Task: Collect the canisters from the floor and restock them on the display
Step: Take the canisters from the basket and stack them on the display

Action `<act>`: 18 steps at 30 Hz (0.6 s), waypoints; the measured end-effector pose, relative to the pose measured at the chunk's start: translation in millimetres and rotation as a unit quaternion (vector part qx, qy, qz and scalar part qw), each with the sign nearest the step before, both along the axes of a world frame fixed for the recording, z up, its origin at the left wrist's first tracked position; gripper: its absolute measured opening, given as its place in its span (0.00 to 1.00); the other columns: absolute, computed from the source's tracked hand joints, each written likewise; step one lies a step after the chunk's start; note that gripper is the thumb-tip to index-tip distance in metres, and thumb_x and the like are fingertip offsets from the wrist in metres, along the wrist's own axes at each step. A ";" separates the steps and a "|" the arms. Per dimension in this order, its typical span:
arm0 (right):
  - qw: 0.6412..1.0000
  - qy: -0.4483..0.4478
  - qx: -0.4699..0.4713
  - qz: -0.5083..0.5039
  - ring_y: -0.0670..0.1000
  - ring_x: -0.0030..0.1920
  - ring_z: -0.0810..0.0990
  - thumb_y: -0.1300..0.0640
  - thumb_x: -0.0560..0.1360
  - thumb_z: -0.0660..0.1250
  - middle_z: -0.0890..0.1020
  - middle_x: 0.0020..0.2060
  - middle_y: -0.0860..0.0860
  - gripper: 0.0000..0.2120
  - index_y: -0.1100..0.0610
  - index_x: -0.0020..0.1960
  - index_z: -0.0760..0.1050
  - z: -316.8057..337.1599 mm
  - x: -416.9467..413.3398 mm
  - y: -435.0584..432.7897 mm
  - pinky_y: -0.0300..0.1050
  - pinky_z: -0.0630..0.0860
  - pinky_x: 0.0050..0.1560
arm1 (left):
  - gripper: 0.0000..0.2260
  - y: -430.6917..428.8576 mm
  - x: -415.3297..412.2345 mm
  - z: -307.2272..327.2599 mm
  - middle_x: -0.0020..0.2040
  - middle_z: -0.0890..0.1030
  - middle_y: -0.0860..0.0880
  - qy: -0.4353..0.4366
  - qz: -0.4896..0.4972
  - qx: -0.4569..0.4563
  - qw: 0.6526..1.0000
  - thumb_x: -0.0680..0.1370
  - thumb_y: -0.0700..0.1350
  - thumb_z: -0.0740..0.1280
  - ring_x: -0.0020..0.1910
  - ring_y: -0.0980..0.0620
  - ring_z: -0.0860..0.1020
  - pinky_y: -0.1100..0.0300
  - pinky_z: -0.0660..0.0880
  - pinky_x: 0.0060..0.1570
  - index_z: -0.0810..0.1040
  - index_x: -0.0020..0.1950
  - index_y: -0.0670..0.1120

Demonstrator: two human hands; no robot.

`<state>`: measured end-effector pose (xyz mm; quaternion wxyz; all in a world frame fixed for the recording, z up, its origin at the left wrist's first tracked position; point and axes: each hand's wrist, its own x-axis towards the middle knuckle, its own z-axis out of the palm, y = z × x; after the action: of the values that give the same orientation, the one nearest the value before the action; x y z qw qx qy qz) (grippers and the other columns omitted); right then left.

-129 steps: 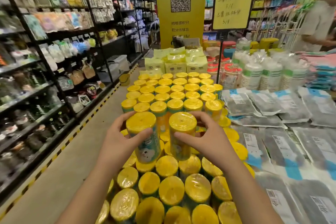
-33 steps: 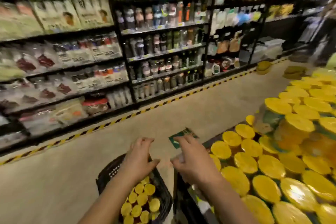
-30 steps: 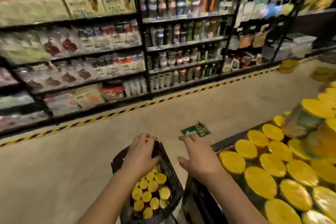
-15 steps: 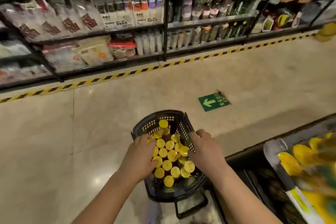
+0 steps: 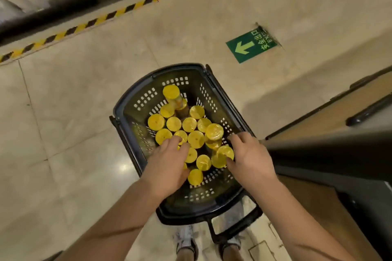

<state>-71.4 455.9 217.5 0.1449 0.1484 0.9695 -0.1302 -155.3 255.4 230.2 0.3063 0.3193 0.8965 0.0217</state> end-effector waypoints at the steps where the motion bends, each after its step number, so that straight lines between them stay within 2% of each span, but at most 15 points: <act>1: 1.000 0.001 -0.003 -0.001 0.60 0.46 0.80 0.55 0.66 0.78 0.79 0.49 0.56 0.20 0.57 0.55 0.78 -15.9 4.8 0.4 0.51 0.76 0.41 | 0.29 6.3 -1.8 -18.0 0.75 0.60 0.46 -0.005 -0.007 -0.008 1.000 0.78 0.54 0.68 0.74 0.44 0.62 0.48 0.68 0.70 0.63 0.77 0.49; 6: 1.000 -0.013 -0.022 -0.009 0.59 0.51 0.78 0.53 0.69 0.76 0.77 0.55 0.55 0.23 0.56 0.61 0.75 -73.7 26.1 0.9 0.52 0.76 0.45 | 0.29 35.7 -4.4 -96.6 0.78 0.56 0.42 -0.006 -0.021 -0.016 1.000 0.78 0.51 0.69 0.77 0.41 0.56 0.47 0.64 0.71 0.64 0.76 0.47; 9: 0.999 -0.013 -0.028 -0.009 0.57 0.52 0.77 0.53 0.69 0.76 0.77 0.55 0.54 0.22 0.56 0.59 0.74 -101.8 35.7 0.5 0.52 0.76 0.46 | 0.29 50.3 -1.3 -135.4 0.78 0.56 0.42 0.006 -0.019 -0.001 1.000 0.77 0.51 0.70 0.77 0.41 0.54 0.46 0.65 0.70 0.64 0.75 0.46; 14: 0.999 -0.020 -0.029 -0.010 0.56 0.53 0.77 0.55 0.69 0.77 0.76 0.56 0.54 0.23 0.56 0.61 0.74 -126.4 44.6 -3.9 0.51 0.76 0.50 | 0.37 76.1 -5.6 -173.4 0.76 0.59 0.44 0.021 0.027 0.043 0.998 0.77 0.49 0.72 0.74 0.40 0.62 0.46 0.69 0.67 0.55 0.79 0.47; 18: 0.999 -0.012 -0.031 -0.006 0.57 0.55 0.77 0.57 0.68 0.76 0.77 0.58 0.54 0.24 0.56 0.62 0.75 -133.5 45.7 -4.1 0.52 0.78 0.50 | 0.42 96.6 -17.2 -197.4 0.77 0.59 0.44 0.032 0.015 0.082 0.996 0.74 0.39 0.73 0.73 0.38 0.64 0.44 0.73 0.62 0.52 0.81 0.49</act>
<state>-25.6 451.8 84.0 0.1598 0.1509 0.9624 -0.1593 -172.5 352.0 32.8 0.2500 0.3300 0.9059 0.0897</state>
